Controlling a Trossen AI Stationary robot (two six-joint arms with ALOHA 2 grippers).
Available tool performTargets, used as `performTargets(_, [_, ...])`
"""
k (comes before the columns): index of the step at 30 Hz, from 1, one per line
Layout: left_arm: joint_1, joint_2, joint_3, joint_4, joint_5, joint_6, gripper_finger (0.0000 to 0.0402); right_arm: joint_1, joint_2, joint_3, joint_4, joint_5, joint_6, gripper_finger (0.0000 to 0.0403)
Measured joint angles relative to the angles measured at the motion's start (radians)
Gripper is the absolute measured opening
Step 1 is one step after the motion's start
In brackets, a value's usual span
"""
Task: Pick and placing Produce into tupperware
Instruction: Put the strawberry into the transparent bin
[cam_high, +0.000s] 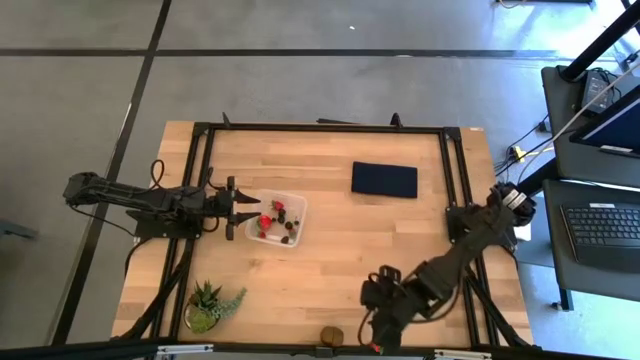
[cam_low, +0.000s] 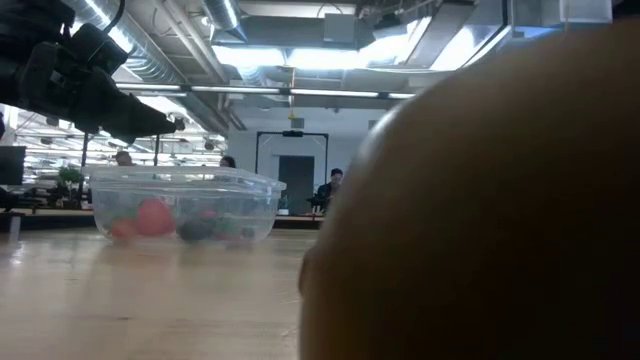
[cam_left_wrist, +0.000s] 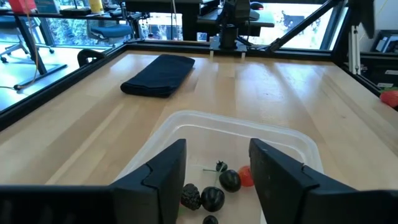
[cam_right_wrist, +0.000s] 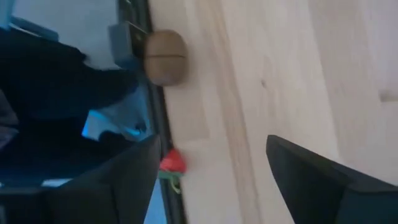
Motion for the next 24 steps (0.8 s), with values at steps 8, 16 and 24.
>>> performTargets(8, [0.0, 0.0, 0.0, 0.0, 0.0, 0.003, 0.0166, 0.054, 0.049, 0.0, 0.146, 0.052, -0.057, 0.0279])
performTargets(16, [0.0, 0.0, 0.0, 0.0, 0.0, 0.003, 0.0163, 0.065, 0.178, -0.001, 0.169, -0.11, -0.038, 0.0274])
performTargets(24, [0.0, 0.0, 0.0, 0.0, 0.0, 0.003, 0.017, 0.11, 0.2, -0.001, 0.18, -0.109, 0.033, 0.0274])
